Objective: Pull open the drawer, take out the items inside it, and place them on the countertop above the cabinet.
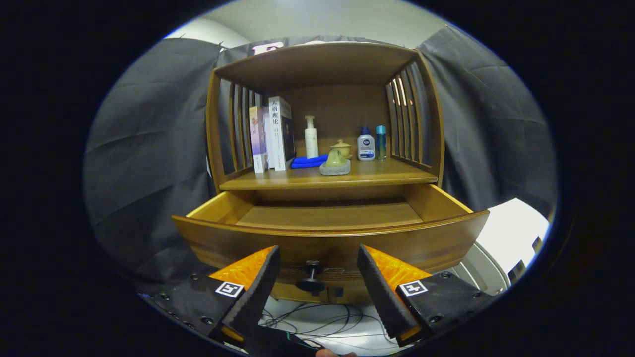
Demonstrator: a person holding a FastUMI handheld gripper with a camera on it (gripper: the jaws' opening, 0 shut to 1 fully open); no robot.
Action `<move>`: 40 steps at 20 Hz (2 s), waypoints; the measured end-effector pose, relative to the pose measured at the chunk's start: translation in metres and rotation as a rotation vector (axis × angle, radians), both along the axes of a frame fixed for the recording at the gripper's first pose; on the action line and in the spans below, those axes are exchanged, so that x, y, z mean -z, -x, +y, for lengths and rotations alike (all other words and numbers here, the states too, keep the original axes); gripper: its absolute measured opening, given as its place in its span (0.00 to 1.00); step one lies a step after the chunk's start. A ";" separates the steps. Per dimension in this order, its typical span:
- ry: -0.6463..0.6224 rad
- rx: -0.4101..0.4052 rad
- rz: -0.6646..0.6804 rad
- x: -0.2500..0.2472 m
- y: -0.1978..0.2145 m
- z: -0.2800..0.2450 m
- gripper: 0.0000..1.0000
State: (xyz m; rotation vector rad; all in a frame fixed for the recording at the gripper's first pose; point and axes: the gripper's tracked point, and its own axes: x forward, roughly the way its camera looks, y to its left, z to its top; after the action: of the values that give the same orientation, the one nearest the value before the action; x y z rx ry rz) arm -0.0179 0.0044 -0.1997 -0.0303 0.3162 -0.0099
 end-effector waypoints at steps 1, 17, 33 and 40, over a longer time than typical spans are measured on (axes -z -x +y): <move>0.003 0.006 0.001 0.004 -0.001 0.001 0.98; 0.131 0.077 -0.010 0.027 -0.027 -0.014 0.98; 0.187 0.065 -0.022 0.027 -0.081 -0.019 0.98; 0.186 0.074 -0.008 0.028 -0.114 -0.021 0.99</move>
State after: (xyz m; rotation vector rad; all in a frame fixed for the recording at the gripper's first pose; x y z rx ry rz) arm 0.0965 -0.0164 -0.2274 -0.2026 0.3073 -0.1129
